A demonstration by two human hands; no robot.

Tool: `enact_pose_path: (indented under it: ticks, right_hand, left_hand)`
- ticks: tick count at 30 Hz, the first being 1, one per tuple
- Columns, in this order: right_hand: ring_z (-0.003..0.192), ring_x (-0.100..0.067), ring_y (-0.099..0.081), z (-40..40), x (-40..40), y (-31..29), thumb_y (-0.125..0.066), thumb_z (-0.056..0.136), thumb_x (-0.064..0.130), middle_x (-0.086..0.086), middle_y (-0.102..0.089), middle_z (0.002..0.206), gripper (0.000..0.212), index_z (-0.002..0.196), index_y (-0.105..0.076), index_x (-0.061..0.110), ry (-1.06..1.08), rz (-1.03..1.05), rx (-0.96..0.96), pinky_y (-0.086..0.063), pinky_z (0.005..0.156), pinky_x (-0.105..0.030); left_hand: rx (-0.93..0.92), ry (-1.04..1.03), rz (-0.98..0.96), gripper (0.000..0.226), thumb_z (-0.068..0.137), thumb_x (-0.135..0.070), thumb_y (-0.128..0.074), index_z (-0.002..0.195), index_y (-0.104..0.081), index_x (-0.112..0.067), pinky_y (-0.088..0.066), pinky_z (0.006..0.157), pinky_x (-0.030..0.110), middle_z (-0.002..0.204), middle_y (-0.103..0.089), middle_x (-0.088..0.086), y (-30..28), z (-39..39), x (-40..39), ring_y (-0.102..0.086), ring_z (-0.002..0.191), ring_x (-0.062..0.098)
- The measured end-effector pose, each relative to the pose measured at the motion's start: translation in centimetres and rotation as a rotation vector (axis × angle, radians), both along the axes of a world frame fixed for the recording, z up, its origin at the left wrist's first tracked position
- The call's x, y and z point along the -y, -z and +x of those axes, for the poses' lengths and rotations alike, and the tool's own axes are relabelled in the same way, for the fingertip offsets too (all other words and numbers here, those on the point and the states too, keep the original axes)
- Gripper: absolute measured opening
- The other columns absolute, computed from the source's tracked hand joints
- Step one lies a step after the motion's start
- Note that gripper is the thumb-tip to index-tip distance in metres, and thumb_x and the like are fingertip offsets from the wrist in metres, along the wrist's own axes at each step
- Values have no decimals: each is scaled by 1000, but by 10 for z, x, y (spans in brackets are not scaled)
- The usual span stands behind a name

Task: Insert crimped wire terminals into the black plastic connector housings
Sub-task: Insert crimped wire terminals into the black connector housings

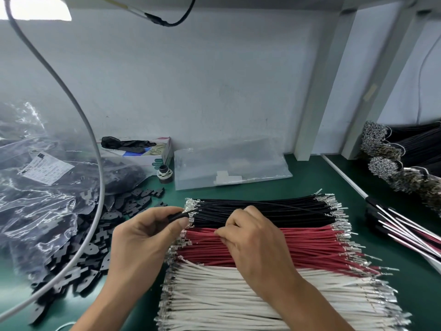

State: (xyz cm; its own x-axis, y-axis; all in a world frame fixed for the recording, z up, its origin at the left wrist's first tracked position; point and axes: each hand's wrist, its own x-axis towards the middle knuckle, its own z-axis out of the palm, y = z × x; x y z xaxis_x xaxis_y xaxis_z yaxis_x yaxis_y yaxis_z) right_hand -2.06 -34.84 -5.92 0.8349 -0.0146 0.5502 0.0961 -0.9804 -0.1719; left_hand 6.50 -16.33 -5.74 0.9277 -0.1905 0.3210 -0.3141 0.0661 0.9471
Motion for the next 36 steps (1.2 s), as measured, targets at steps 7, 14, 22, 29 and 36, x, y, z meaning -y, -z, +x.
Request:
enact_pose_path:
  ticks: [7,14,22,29,36]
  right_hand:
    - [80,-7,-55,-6,8,-3,-80,84,18,16,-63,89,15,95,-73,27,-41,34,8,-52,62,-23]
    - [79,-5,-49,-3,4,-2,-79,86,21,16,-58,84,8,88,-76,28,-50,40,-21,-49,57,-23]
    - [76,-9,-60,-10,19,-11,-75,88,3,8,-63,86,30,111,-77,22,-63,168,165,-55,60,-26]
    - [74,-5,-57,-12,6,-10,-65,95,28,12,-59,83,17,102,-80,24,-100,300,252,-50,60,-23]
    - [73,-7,-59,-12,5,-10,-67,94,25,10,-61,84,15,100,-80,21,-98,331,287,-51,60,-23]
  left_hand:
    - [-82,-16,-50,22,69,-14,-85,90,-83,-19,-55,64,12,80,-79,9,0,8,-5,-71,65,8]
    - [-104,9,-54,22,68,-14,-85,89,-84,-21,-56,63,13,80,-79,9,0,6,-3,-71,64,9]
    - [-144,66,-88,33,67,-29,-86,98,-83,-19,-56,60,18,80,-77,15,-2,12,-11,-67,60,15]
    - [-202,195,-107,67,52,-57,-96,100,-83,-12,-57,62,22,89,-78,17,-4,7,-11,-66,63,20]
    - [-237,242,-123,71,50,-58,-97,97,-82,-8,-58,63,24,91,-77,20,-6,6,-11,-65,63,21]
